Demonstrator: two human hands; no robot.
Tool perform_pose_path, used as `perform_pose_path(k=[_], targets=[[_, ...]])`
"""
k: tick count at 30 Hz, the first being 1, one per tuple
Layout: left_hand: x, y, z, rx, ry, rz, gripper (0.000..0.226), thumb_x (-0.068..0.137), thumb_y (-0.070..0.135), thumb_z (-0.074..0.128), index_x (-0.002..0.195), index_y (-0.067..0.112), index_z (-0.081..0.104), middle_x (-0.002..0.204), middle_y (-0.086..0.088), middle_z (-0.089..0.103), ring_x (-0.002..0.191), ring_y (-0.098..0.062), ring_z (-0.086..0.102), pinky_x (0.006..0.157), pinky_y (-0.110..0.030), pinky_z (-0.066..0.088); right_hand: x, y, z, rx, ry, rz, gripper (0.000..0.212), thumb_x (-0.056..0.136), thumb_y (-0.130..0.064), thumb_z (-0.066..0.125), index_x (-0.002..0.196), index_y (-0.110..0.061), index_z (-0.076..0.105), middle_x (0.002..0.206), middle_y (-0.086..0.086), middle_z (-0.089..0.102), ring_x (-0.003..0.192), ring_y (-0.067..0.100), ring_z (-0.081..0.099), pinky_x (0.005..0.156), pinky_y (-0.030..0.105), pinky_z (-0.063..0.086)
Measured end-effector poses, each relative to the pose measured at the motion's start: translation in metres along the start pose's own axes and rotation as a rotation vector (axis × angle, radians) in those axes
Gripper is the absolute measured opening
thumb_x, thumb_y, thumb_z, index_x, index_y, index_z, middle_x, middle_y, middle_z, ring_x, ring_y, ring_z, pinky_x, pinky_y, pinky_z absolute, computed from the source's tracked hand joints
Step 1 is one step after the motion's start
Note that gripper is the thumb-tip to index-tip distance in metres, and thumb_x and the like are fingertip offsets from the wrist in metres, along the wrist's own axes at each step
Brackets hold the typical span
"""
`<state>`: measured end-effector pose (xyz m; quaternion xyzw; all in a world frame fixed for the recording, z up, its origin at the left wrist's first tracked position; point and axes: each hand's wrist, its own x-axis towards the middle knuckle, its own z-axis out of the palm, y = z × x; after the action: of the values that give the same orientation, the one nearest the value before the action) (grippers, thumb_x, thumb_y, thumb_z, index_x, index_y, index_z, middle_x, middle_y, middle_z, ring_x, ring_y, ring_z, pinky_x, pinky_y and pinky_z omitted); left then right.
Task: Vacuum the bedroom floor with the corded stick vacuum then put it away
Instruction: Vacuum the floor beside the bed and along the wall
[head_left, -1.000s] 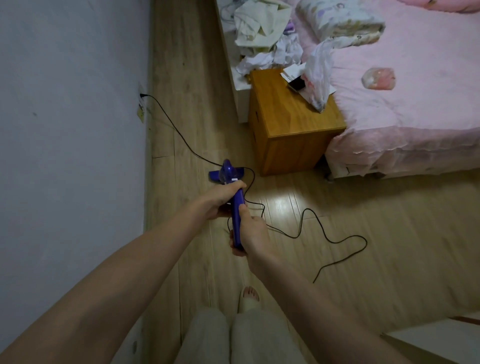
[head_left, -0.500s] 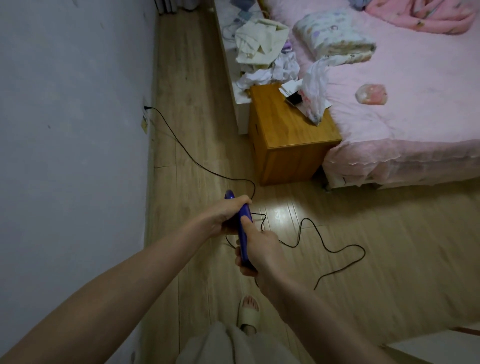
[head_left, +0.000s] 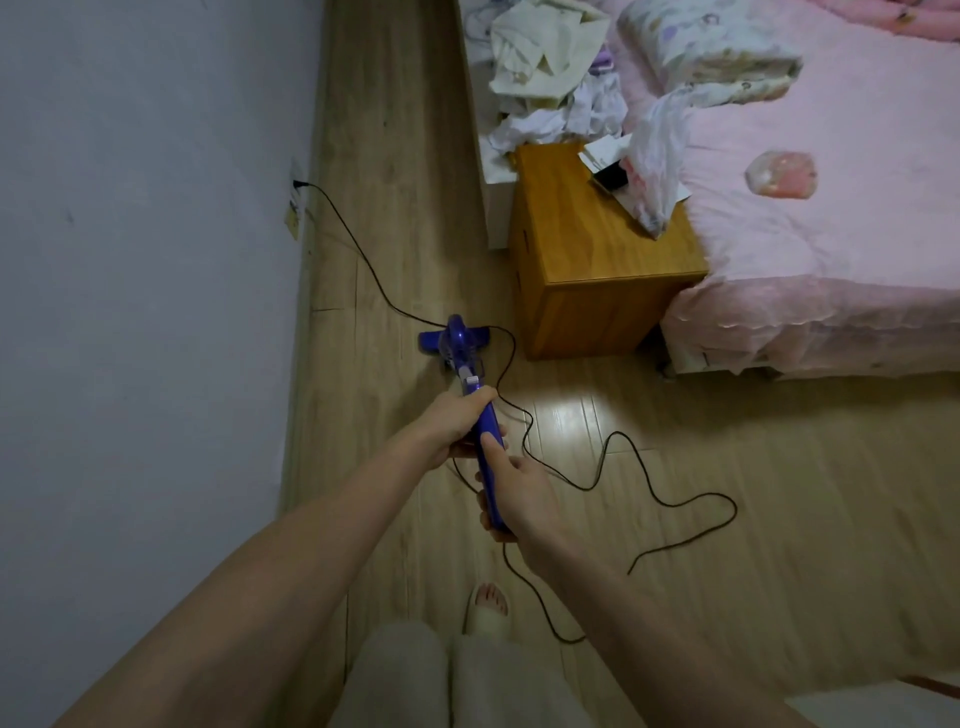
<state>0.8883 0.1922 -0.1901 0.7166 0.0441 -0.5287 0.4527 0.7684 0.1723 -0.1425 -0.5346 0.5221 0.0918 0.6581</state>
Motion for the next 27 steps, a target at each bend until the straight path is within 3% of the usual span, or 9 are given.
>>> perform_pose_path(k=[5,9,12,14,18,20,24,27], targets=[[-0.003,0.012,-0.005,-0.075,0.032,-0.004,0.036,0.094,0.033,0.056,0.11,0.001,0.058,0.076,-0.011,0.068,0.067,-0.023,0.067,0.082,-0.04,0.058,-0.001,-0.014,0.003,-0.003,-0.017,-0.024,0.04,0.098,-0.048,0.045,0.101,-0.01,0.059,0.064,0.0,0.054,0.048,0.009,0.049,0.045,0.02,0.04],[-0.024,0.016,-0.019,-0.132,0.026,-0.017,0.033,0.091,0.031,0.059,0.105,0.001,0.058,0.073,-0.01,0.065,0.063,-0.02,0.064,0.073,-0.036,0.056,-0.019,-0.028,0.012,-0.021,-0.043,-0.034,0.041,0.098,-0.047,0.046,0.109,-0.009,0.057,0.067,0.003,0.057,0.049,0.01,0.052,0.045,0.021,0.042],[-0.038,0.017,-0.025,-0.149,0.035,-0.018,0.041,0.092,0.034,0.057,0.113,-0.001,0.057,0.082,-0.012,0.062,0.074,-0.023,0.06,0.088,-0.04,0.052,-0.037,-0.039,0.013,-0.003,-0.058,-0.04,0.038,0.098,-0.044,0.047,0.106,-0.008,0.055,0.073,0.007,0.058,0.052,0.014,0.053,0.044,0.023,0.041],[-0.048,0.02,-0.026,-0.155,0.052,-0.017,0.033,0.094,0.033,0.053,0.103,0.002,0.059,0.079,-0.01,0.061,0.073,-0.021,0.058,0.091,-0.039,0.049,-0.045,-0.047,0.012,-0.004,-0.075,-0.055,0.033,0.098,-0.042,0.048,0.104,-0.01,0.053,0.077,0.009,0.058,0.053,0.015,0.054,0.042,0.024,0.04],[-0.06,0.025,-0.026,-0.193,0.106,-0.032,0.023,0.093,0.029,0.051,0.081,0.01,0.056,0.076,-0.009,0.059,0.072,-0.02,0.054,0.079,-0.033,0.048,-0.055,-0.058,0.004,-0.092,-0.151,-0.051,0.036,0.097,-0.043,0.05,0.108,-0.008,0.055,0.08,0.01,0.058,0.053,0.014,0.054,0.041,0.022,0.04],[-0.058,0.023,-0.025,-0.23,0.133,-0.035,0.022,0.092,0.029,0.053,0.085,0.01,0.058,0.082,-0.01,0.062,0.075,-0.02,0.058,0.075,-0.033,0.052,-0.054,-0.065,-0.004,-0.153,-0.18,-0.051,0.041,0.097,-0.043,0.051,0.112,-0.005,0.055,0.08,0.01,0.057,0.051,0.013,0.053,0.039,0.021,0.038],[-0.044,0.032,-0.023,-0.356,0.202,-0.069,0.032,0.093,0.036,0.054,0.107,0.007,0.055,0.097,-0.014,0.064,0.072,-0.02,0.062,0.044,-0.028,0.049,-0.036,-0.094,-0.023,-0.327,-0.209,-0.032,0.044,0.095,-0.046,0.053,0.106,-0.003,0.056,0.07,0.006,0.058,0.045,0.009,0.051,0.039,0.018,0.039],[-0.027,0.051,-0.025,-0.381,0.221,-0.055,0.041,0.095,0.042,0.05,0.112,0.006,0.056,0.097,-0.013,0.065,0.073,-0.02,0.061,0.049,-0.027,0.045,-0.013,-0.124,-0.029,-0.389,-0.266,-0.041,0.04,0.096,-0.044,0.051,0.099,-0.005,0.058,0.065,0.003,0.058,0.044,0.008,0.05,0.043,0.019,0.039]])
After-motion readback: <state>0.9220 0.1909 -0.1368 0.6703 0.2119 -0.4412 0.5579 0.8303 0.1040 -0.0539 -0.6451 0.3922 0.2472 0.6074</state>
